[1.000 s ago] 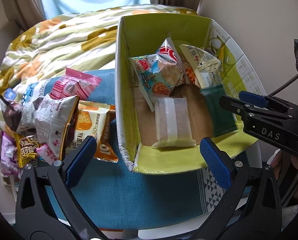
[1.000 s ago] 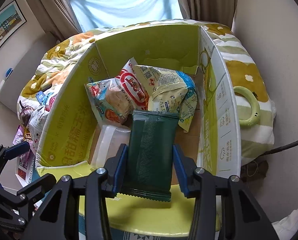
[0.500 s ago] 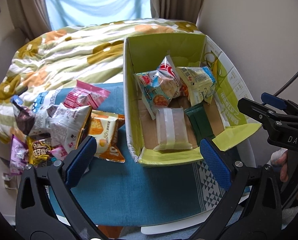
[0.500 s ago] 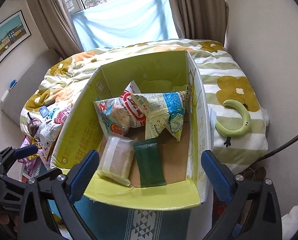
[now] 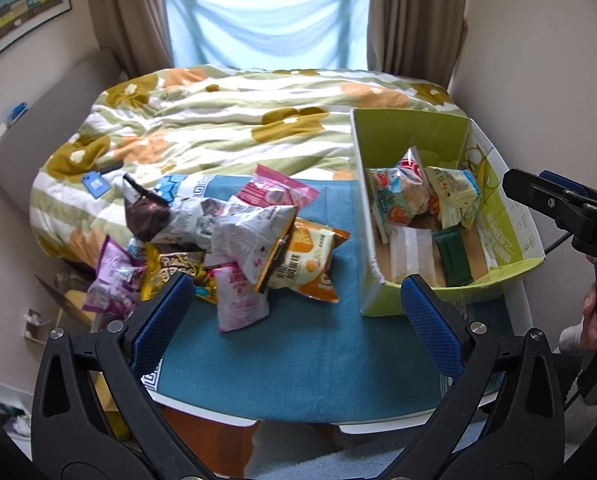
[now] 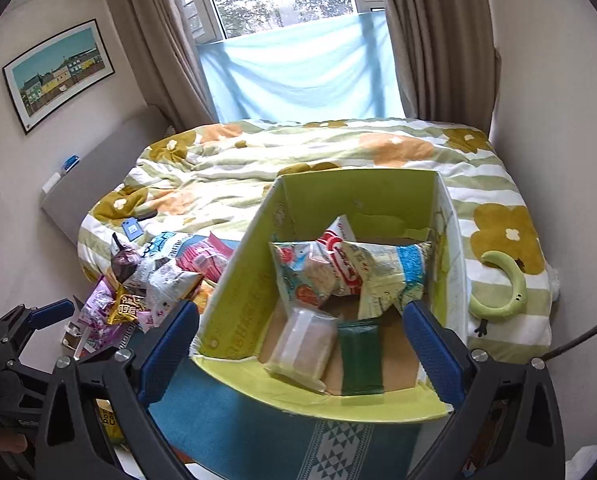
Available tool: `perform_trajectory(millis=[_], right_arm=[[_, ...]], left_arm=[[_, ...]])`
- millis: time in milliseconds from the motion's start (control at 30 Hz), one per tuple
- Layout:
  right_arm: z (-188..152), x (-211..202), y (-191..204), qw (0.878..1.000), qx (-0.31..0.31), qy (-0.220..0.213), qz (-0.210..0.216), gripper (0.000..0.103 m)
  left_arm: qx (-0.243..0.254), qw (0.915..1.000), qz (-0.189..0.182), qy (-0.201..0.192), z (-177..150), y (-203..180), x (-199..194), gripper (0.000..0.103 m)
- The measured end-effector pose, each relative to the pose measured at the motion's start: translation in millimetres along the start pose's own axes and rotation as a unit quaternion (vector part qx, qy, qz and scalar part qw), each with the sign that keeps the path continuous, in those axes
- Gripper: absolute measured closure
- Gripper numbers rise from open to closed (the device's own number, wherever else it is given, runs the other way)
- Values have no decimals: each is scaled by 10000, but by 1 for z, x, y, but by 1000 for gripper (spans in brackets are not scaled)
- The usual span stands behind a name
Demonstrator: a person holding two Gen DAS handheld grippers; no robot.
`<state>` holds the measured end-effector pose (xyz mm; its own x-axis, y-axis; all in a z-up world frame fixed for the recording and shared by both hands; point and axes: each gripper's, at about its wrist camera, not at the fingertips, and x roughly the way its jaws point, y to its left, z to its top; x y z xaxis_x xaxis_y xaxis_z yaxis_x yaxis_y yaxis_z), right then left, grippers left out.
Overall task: Organize snacks
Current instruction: 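Withdraw both tools from the box toward the remaining snack bags, then lift the dark brown chip bag with left tool while right lifts white bag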
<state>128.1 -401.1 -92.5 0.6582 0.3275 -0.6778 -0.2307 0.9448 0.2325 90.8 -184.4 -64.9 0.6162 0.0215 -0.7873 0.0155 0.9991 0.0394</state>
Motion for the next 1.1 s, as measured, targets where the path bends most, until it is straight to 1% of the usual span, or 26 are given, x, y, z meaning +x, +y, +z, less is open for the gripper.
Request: perform_trajectory(millis=[100,233,400,533,667,800,900,1100], right_arm=[[2,2,24,9999,-106,-46,125,1],[1,5,57,9995,-248,-134,144,1],[-1,18,101,9995,-218,-234,64,1],[1,36,137,9998,-79,-148,44,1],[-1,55,165,9999,43,-92,-133,1],[-5,79,184,9990,370,14,-260,1],[-9,97,195,9973,603,102,-412,1],[-15,142,209,9915,998,259,-797,1]], left_arm=[[-169,9998,62,-60,-7,29,-5,0],[-292,9995,40,-98,-11,71,-5,1],[-225,9997,-19,-35,-4,125,4,1],[-54,9999,-110,-87,5,166,13,1],[101,9992,-349,-139,14,205,29,1],[391,9976,-558,-102,27,235,55,1],[692,9948,-745,-110,38,252,78,1],[1202,9859,-1138,228,52,268,146,1]])
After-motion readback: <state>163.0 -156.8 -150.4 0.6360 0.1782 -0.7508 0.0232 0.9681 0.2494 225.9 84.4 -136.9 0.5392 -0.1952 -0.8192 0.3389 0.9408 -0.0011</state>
